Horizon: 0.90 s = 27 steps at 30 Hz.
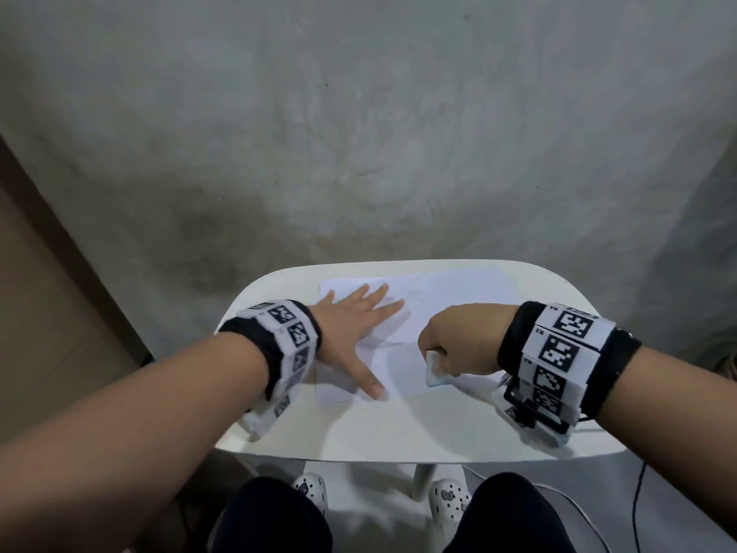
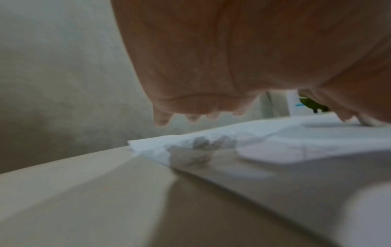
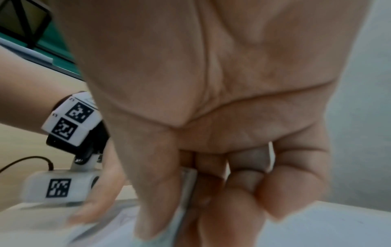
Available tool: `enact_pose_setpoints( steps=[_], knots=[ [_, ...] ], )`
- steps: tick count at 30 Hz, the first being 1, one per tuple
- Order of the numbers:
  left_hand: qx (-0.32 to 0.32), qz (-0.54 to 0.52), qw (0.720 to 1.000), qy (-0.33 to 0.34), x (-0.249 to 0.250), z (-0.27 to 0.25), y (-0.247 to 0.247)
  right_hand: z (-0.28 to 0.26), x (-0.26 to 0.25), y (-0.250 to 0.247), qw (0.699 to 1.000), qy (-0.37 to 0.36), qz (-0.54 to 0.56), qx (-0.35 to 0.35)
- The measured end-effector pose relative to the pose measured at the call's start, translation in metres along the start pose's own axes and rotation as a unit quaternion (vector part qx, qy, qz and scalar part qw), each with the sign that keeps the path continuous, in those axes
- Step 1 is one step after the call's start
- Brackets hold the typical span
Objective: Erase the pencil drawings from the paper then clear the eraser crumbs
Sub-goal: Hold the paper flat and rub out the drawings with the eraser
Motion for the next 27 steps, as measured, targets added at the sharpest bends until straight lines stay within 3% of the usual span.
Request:
enact_pose_setpoints(
  steps=[5,14,21,25,27],
  knots=[
    [-0.053,-0.005,0.996,-0.069,-0.051,-0.025,0.012,0.002,0.002,0.007,0.998,0.021,0.028,-0.044],
    [-0.017,-0.047,0.998,-0.037,-0.054,-0.011,0.016,0.038,-0.06,-0.061,0.994,-0.06,-0.006,0.091],
    [-0.03,-0.023,0.998,-0.051,-0.056,-0.014,0.021,0.026,-0.066,-0.038,0.988,-0.056,-0.139,-0.026],
    [-0.013,-0.035,0.998,-0.047,-0.053,-0.016,0.018,0.037,-0.07,-0.063,0.994,-0.033,-0.095,0.048],
    [-0.011,-0.043,0.998,-0.046,-0.052,-0.017,0.018,0.041,-0.073,-0.057,0.994,-0.039,-0.091,0.034]
  ],
)
Point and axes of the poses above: each hand's wrist, its own z-axis towards the middle knuckle, its own y-axis out of the palm, x = y × z, the point moved 10 cm from there along z, towards the middle knuckle, and after that the axes turned 14 degrees about -z, right-handed, at the moved point
